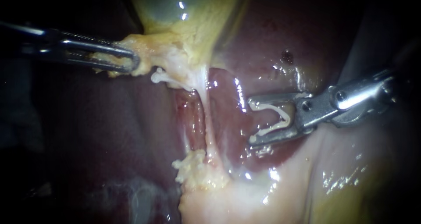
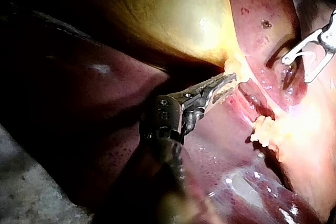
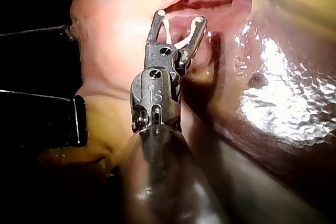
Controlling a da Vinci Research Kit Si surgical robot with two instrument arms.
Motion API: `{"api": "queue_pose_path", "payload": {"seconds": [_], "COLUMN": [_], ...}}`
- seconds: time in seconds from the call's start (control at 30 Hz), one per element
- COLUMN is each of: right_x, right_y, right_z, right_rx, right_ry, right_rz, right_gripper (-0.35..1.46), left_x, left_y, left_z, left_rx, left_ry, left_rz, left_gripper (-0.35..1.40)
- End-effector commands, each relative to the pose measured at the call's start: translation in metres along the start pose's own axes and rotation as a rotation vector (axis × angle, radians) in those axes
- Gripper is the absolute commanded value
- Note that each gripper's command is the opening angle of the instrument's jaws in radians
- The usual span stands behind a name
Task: Clipping first clip right tube
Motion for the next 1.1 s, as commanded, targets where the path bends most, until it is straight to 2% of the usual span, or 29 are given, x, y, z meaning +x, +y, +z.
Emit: {"api": "queue_pose_path", "payload": {"seconds": [0.03,0.3,0.7,1.1], "right_x": [0.0,-0.0004,-0.0028,-0.0042], "right_y": [0.0,-0.0005,-0.0013,-0.0006], "right_z": [0.0001,0.0017,0.0068,0.0105], "right_rx": [0.0,0.002,0.025,0.024], "right_ry": [0.0,-0.001,-0.005,-0.011], "right_rz": [0.0,0.023,0.146,0.227], "right_gripper": [0.5,0.5,0.5,0.5], "left_x": [-0.0001,-0.0003,-0.0004,-0.0005], "left_y": [-0.0002,-0.0005,-0.0004,-0.0004], "left_z": [0.0001,0.0002,0.0003,0.0004], "left_rx": [0.0,0.001,0.002,0.003], "left_ry": [0.0,0.0,0.0,0.001], "left_rz": [0.0,0.002,0.002,0.003], "left_gripper": [-0.35,-0.35,-0.35,-0.35]}}
